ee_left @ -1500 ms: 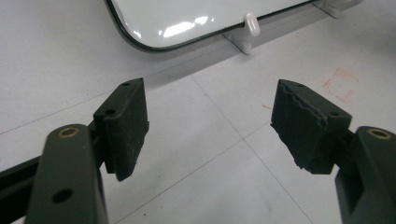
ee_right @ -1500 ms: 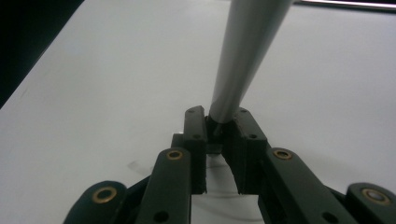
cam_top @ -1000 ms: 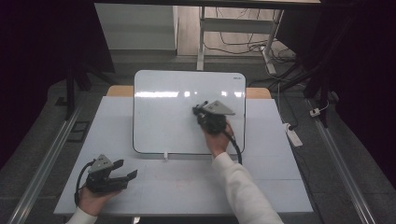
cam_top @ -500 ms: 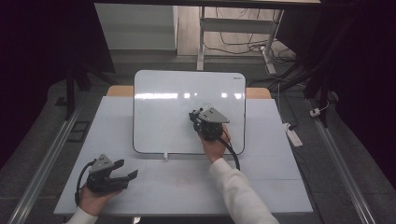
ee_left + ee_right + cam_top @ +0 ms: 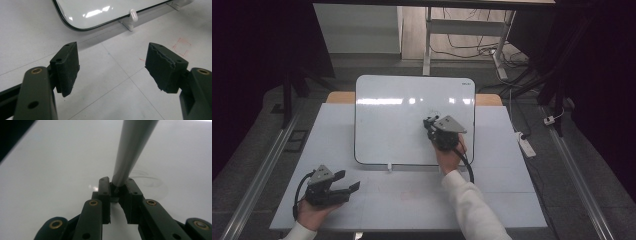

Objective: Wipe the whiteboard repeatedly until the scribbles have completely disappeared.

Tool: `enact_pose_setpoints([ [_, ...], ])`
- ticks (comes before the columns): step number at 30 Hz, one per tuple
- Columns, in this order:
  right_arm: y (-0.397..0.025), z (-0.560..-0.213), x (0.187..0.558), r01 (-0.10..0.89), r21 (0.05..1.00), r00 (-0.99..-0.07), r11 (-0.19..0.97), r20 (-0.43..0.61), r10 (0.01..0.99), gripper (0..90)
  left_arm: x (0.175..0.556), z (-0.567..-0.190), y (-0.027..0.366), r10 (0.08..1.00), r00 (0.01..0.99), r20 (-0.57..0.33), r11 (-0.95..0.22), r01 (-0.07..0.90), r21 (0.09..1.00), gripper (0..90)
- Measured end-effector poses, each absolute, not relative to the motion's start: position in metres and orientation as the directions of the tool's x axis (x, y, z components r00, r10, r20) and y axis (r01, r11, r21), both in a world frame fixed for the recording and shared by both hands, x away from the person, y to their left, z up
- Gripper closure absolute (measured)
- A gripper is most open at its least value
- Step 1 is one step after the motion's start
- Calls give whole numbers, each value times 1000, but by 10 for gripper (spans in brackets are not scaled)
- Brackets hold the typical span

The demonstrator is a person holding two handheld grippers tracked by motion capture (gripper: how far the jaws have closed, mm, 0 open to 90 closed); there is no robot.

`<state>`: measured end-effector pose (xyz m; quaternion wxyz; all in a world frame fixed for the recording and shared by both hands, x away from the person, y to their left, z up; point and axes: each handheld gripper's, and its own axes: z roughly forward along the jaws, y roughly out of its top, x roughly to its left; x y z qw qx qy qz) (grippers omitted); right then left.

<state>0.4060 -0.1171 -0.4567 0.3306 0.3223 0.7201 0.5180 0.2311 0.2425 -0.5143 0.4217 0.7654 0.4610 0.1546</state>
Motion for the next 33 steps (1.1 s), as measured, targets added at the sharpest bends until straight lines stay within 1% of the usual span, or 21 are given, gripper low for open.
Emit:
enact_pose_setpoints([
  [1,-129,-454,409,124,964,-535,237,-136,834,779,231,-514,243,836,528,-153,-218,575,789,280],
  [3,-152,-450,415,138,975,-485,175,-88,870,779,231,-514,244,838,523,-156,-212,575,791,281],
  [5,-152,-450,415,145,978,-480,153,-66,875,778,232,-514,245,838,522,-158,-209,576,791,280],
  [8,-126,-459,406,134,966,-576,220,-105,811,778,233,-514,243,838,523,-155,-214,576,789,281],
  [10,-121,-459,404,110,955,-587,274,-160,793,779,232,-514,243,836,526,-154,-217,575,788,280],
  [11,-127,-457,409,114,962,-575,249,-141,806,779,232,-514,242,836,526,-154,-217,575,789,280],
  [13,-144,-447,420,133,975,-516,181,-88,852,779,231,-514,243,837,524,-154,-215,575,790,281],
  [15,-150,-442,427,152,981,-496,121,-30,868,779,231,-514,244,839,520,-157,-208,574,792,280],
  [16,-145,-443,426,150,980,-503,132,-39,863,779,232,-514,245,838,522,-158,-208,574,792,281],
  [17,-132,-447,421,137,973,-545,184,-81,835,779,232,-514,245,839,521,-158,-208,575,791,281],
  [19,-117,-454,413,120,963,-598,241,-124,792,779,233,-515,245,838,523,-157,-213,578,788,281],
  [20,-115,-455,412,103,961,-595,258,-148,790,779,233,-516,244,837,524,-156,-215,578,787,282],
  [21,-120,-454,415,113,966,-595,234,-123,794,779,232,-516,244,837,525,-154,-217,576,788,282],
  [22,-127,-450,420,127,973,-570,194,-89,817,779,231,-515,244,836,527,-153,-218,574,789,282],
  [24,-142,-443,429,129,981,-512,144,-58,857,779,230,-514,245,837,526,-152,-215,570,793,283],
  [26,-142,-441,431,138,981,-500,133,-46,865,779,231,-514,245,837,525,-154,-211,570,794,283],
  [27,-137,-442,428,135,979,-517,150,-60,854,779,232,-514,245,837,526,-154,-213,571,793,283],
  [29,-122,-449,420,126,970,-583,209,-98,806,779,234,-515,244,836,527,-153,-217,574,790,282],
  [30,-118,-451,418,110,965,-590,237,-129,797,779,234,-515,244,835,529,-151,-221,573,789,282],
  [31,-121,-450,420,115,966,-592,230,-120,797,779,234,-515,243,834,531,-150,-222,573,789,282],
  [33,-135,-444,429,135,980,-542,145,-49,839,779,232,-514,243,834,531,-148,-222,570,791,282],
])
